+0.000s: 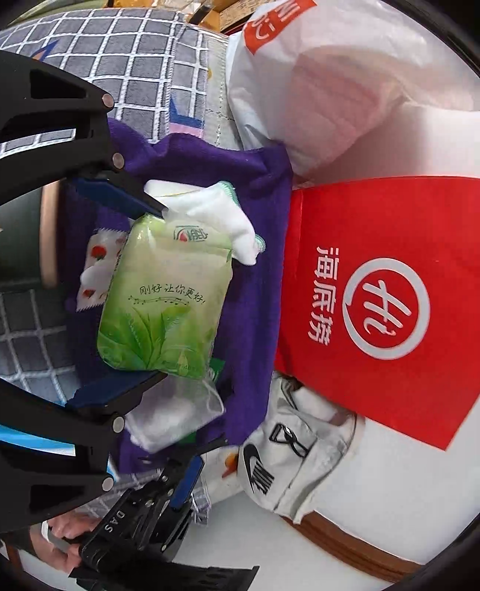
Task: Organize soft objects
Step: 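Carry the tissue packet over the purple towel while the right tool carries the watch strap there, then open the left tool onto the towel while the right tool releases the watch strap there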
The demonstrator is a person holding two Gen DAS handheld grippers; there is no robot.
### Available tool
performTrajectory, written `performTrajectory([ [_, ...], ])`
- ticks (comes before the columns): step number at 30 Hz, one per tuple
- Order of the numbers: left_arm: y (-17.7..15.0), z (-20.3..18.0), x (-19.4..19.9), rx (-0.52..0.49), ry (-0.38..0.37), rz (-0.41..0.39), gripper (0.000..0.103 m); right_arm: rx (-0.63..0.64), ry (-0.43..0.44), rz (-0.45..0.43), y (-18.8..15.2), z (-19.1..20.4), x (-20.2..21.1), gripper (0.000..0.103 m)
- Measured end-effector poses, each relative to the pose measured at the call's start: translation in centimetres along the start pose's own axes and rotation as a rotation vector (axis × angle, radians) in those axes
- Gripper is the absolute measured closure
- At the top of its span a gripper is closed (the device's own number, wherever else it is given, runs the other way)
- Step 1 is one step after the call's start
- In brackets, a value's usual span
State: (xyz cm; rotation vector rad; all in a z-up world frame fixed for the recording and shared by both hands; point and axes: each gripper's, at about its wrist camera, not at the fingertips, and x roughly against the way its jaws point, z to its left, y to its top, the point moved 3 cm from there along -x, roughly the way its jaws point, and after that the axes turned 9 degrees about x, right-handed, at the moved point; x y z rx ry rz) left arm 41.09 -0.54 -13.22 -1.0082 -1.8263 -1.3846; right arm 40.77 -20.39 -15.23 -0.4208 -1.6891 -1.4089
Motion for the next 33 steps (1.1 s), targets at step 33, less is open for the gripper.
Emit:
performTrajectory([
  [33, -1.2, 1.0, -0.7, 0.032, -0.007, 0.101, 0.013, -0.019, -0.003, 0.053, -0.3, 0.8, -0.7, 0.045],
])
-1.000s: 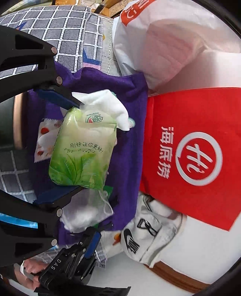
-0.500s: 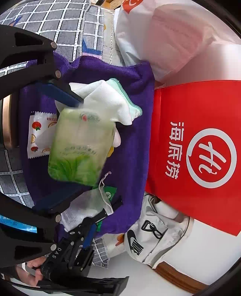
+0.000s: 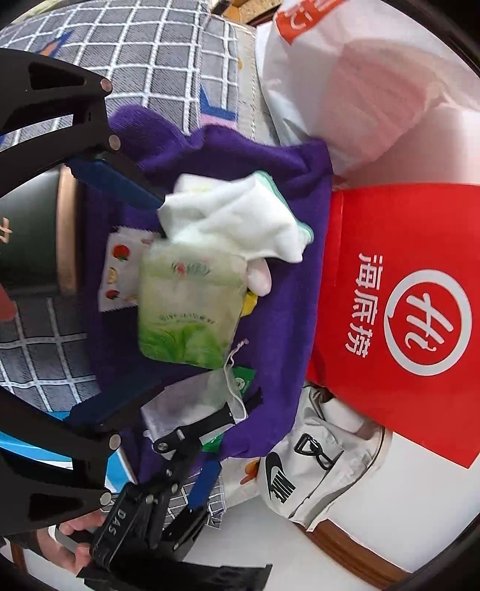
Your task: Organize soft objects
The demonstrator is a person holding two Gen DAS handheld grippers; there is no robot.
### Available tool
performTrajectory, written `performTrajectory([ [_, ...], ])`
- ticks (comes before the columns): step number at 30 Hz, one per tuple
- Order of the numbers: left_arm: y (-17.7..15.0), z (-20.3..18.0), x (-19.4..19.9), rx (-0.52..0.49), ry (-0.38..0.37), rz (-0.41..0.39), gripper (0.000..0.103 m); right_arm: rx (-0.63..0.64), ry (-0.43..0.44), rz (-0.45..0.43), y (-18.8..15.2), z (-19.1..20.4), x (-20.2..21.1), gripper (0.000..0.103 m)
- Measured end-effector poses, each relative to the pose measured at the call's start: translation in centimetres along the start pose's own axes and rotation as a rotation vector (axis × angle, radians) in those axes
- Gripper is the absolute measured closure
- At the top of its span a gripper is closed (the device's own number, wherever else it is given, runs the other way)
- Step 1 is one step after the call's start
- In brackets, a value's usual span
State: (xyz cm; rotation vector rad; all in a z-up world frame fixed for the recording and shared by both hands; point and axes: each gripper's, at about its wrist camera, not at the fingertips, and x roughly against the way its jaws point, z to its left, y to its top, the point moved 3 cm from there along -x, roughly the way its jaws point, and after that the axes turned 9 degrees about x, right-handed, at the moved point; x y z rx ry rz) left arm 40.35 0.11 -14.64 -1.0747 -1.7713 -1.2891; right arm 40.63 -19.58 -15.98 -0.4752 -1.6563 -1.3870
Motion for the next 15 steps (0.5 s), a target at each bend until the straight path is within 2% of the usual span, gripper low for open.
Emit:
performTrajectory([
  [7, -1.2, 0.1, 3.3, -0.005, 0.012, -0.038, 0.013, -0.042, -0.053, -0.065, -0.7, 0.8, 4.1, 0.024],
  [15, -3.9, 0.0, 7.9, -0.001, -0.008, -0.089, 0.013, -0.045, -0.063, -0.096, -3.0, 3.6, 9.4, 0.023],
])
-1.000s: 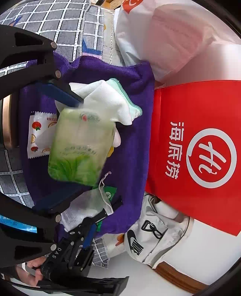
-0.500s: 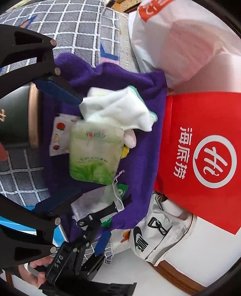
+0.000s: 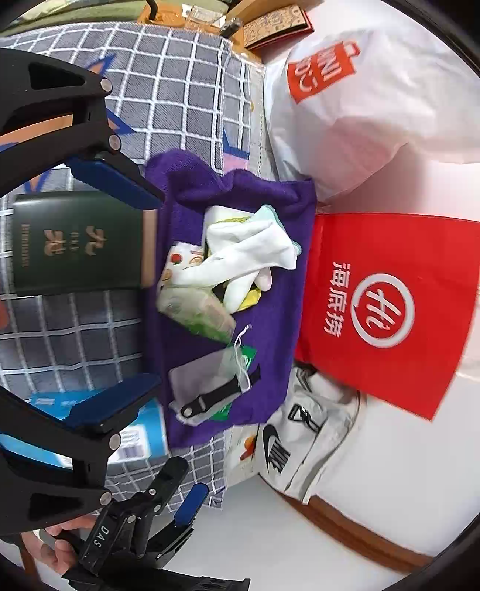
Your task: Organize soft objects
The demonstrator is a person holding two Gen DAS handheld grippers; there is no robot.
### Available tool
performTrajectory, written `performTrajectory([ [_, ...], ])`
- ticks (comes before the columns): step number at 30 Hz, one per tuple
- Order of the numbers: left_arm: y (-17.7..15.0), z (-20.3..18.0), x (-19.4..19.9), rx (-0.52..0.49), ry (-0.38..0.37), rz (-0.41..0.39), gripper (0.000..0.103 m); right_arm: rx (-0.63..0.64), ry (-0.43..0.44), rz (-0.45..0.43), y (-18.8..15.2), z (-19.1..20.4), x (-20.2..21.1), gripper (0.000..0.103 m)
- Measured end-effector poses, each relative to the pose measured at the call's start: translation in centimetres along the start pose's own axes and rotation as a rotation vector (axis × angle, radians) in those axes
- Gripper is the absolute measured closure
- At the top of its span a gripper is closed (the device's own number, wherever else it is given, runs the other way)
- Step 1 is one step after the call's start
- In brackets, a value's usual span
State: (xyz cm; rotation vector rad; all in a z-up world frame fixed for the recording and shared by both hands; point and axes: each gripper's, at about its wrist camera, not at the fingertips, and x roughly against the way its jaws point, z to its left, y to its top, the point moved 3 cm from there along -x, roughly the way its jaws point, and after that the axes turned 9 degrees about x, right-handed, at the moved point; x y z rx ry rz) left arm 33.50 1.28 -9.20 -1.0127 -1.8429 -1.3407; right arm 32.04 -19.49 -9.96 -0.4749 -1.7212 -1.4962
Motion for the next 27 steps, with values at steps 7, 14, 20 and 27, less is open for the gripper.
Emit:
performTrajectory([
  [7, -3.0, -0.3, 4.3, -0.026, 0.050, -0.067, 0.013, -0.036, -0.001, -0.010, -2.3, 1.8, 3.5, 0.022],
  [14, -6.5, -0.8, 8.8, -0.028, 0.040, -0.123, 0.012, -0.010, -0.094, -0.090, -4.9, 3.5, 9.4, 0.002],
  [20, -10.0, -1.6, 11.4, -0.030, 0.045, -0.154, 0.009, -0.008, -0.141, -0.112, -7.6, 4.5, 13.2, 0.000],
  [27, -13.7, -1.9, 13.9, -0.042, 0.077, -0.199, 0.009, -0.018, -0.152, -0.120, -11.4, 5.4, 16.5, 0.000],
])
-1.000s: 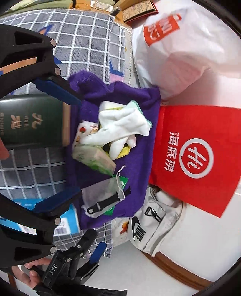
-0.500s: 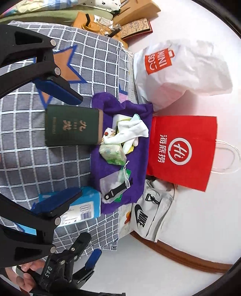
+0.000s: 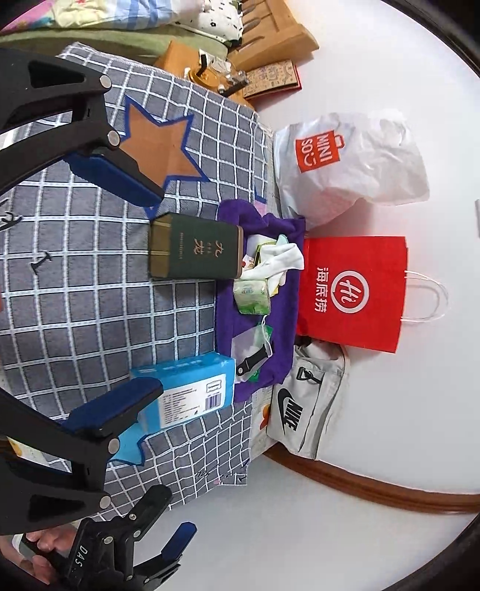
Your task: Organize soft objects
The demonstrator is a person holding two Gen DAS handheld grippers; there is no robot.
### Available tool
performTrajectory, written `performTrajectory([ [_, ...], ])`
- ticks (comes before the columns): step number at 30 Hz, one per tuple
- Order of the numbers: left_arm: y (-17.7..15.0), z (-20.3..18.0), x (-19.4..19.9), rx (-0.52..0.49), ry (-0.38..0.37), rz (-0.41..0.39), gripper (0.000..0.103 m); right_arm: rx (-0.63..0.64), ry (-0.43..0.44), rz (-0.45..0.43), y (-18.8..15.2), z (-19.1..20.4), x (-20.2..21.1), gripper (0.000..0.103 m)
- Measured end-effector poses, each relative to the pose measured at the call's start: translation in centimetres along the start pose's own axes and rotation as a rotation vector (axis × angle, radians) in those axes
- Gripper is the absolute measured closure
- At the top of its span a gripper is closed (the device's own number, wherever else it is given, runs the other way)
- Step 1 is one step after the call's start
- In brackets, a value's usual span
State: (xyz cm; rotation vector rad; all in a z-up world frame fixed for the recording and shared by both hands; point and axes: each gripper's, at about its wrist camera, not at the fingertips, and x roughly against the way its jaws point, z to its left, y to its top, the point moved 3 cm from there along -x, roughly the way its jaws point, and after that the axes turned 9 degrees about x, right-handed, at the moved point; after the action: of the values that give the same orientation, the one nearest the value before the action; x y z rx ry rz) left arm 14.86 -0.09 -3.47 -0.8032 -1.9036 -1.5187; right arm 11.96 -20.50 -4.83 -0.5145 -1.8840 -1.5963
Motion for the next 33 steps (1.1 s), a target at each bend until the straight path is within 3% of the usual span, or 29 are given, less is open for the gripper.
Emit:
performTrajectory([
  [7, -2.0, -0.4, 3.0, -0.006, 0.057, -0.075, 0.009, -0.004, 0.008, -0.028, -1.8, 0.2, 2.7, 0.000],
  [33, -3.6, -1.0, 5.6, -0.002, 0.033, -0.119, 0.009, 0.000, -0.011, -0.048, -3.1, 0.8, 5.1, 0.000],
])
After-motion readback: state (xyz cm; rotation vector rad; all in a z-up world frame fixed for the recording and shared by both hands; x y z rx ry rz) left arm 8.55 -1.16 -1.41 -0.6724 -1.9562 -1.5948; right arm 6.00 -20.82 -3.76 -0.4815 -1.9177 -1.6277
